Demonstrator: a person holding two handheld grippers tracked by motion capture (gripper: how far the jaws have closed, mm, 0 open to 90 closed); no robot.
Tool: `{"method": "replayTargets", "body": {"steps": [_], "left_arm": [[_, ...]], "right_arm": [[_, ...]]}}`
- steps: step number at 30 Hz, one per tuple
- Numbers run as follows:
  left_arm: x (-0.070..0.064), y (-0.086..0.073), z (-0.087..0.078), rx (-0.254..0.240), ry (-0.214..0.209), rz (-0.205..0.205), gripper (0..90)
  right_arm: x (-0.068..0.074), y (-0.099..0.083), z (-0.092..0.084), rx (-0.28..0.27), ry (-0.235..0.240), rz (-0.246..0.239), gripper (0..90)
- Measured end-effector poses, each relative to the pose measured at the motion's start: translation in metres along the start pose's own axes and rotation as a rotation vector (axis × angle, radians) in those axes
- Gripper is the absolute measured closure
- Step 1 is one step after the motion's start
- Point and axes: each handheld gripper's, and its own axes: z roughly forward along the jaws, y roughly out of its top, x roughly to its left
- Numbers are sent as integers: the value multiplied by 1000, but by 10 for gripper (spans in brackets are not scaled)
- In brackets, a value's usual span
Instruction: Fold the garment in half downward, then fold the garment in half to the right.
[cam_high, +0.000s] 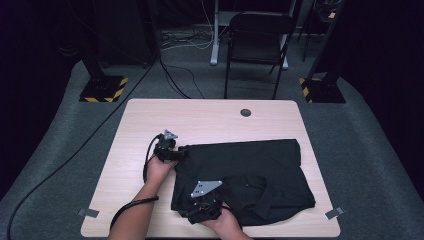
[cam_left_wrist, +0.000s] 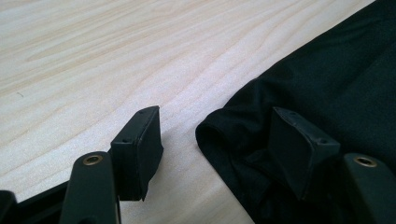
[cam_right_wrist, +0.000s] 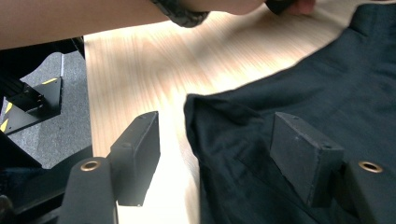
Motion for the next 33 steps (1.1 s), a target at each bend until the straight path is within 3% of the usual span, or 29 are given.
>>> {"method": "replayTargets", "body": {"steps": [10,15,23,33], "left_arm": [[1,0,0,-2,-5,5,348],[1,1,0,1,-6,7,347],[1,0,1,-4,-5,6,347],[1,1,1,2,-8,7,347]], "right_arm": [[15,5,16,-4,-1,-51,318],[18,3,22,-3,-32,-72,312],[17,3,30,15,-44,-39,335],[18,5,37,35,-46,-75,390]]}}
